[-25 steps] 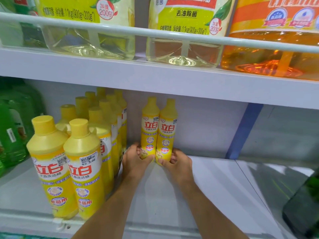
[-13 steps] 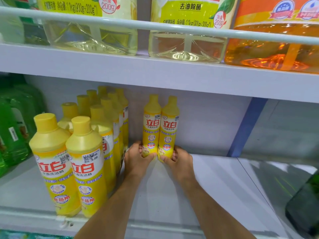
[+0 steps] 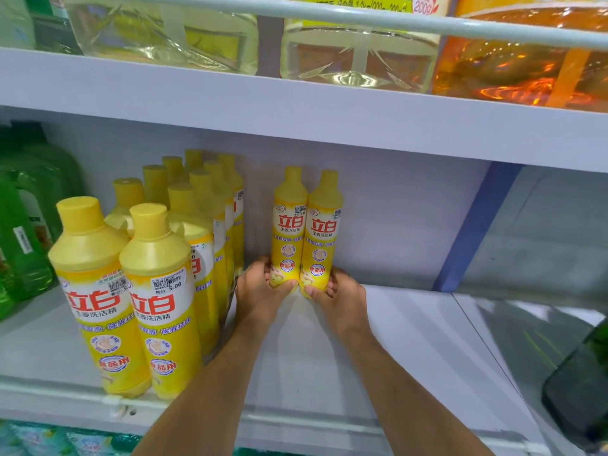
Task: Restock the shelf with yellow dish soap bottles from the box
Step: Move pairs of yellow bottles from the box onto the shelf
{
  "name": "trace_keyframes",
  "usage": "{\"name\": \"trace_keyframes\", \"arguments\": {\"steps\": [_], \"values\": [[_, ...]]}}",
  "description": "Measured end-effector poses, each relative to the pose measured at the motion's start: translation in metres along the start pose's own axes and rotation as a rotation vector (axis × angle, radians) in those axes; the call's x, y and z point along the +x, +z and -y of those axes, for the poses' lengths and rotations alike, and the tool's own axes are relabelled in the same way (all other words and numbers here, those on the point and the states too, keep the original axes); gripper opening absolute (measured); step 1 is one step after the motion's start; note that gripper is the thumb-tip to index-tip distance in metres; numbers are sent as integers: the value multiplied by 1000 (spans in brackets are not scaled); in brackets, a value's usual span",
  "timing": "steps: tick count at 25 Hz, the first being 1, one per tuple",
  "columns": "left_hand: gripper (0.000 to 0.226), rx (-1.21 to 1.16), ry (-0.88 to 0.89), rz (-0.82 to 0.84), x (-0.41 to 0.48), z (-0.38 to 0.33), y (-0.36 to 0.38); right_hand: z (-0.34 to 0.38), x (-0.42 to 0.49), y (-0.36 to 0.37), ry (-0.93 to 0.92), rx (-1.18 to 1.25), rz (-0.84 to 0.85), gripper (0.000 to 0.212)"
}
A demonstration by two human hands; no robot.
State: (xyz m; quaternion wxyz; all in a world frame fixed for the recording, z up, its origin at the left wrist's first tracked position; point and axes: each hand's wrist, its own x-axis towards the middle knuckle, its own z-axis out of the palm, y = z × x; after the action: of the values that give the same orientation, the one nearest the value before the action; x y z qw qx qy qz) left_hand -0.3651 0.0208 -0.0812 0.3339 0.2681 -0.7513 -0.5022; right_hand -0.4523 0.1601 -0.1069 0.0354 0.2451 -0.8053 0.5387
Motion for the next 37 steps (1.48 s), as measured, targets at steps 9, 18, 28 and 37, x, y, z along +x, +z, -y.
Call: {"name": "trace_keyframes", "arguments": {"steps": [9, 18, 28, 37], "values": [[51, 6, 5, 2, 0, -2, 0, -3, 4, 2, 5, -39, 3, 60], [50, 31, 1, 62, -7, -2, -9, 7, -2, -6, 39, -35, 30, 38], [75, 933, 263, 506, -61, -53, -67, 87, -71, -77, 25, -686, 424, 76], [82, 1200, 540, 638, -186, -99, -190, 195, -220, -102, -39, -994, 441, 90]]}}
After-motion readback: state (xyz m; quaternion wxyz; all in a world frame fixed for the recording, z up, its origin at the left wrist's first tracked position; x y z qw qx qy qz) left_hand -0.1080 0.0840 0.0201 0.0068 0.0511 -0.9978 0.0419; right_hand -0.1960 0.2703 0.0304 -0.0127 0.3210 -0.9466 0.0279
